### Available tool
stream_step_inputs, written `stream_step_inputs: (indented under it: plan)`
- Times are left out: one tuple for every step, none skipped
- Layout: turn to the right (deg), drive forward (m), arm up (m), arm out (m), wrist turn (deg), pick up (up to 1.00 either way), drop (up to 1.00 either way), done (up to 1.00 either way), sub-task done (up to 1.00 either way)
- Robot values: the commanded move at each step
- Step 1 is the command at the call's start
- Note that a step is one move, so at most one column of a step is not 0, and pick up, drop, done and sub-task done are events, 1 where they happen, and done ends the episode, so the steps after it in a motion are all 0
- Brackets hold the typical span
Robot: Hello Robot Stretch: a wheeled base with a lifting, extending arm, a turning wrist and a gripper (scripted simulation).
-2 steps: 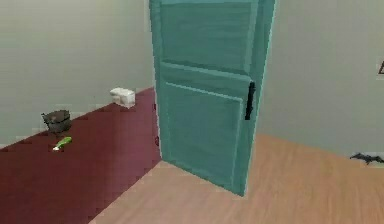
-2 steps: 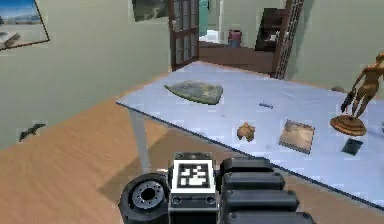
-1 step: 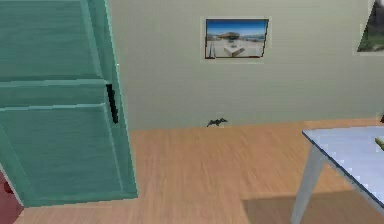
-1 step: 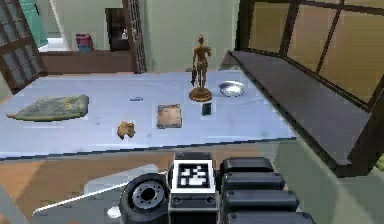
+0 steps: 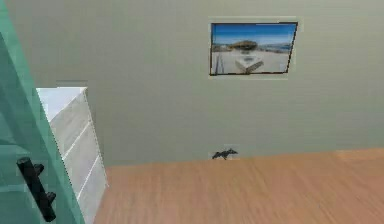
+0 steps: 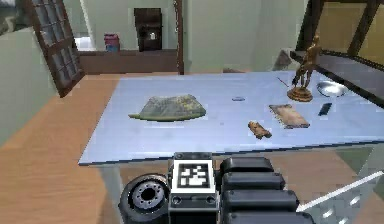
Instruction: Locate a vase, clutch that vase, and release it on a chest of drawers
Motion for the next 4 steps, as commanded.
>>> stream_step_inputs:
  plan:
    - [27.0, 0.0, 0.0, 0.0, 0.0, 0.0, 0.0, 0.0, 0.0]
    - [0.0, 0.95, 0.0, 0.0, 0.0, 0.0, 0.0, 0.0, 0.0]
    - [45.0, 0.0, 0.0, 0.0, 0.0, 0.0, 0.0, 0.0, 0.0]
    - [3.0, 0.0, 0.0, 0.0, 0.0, 0.0, 0.0, 0.0, 0.0]
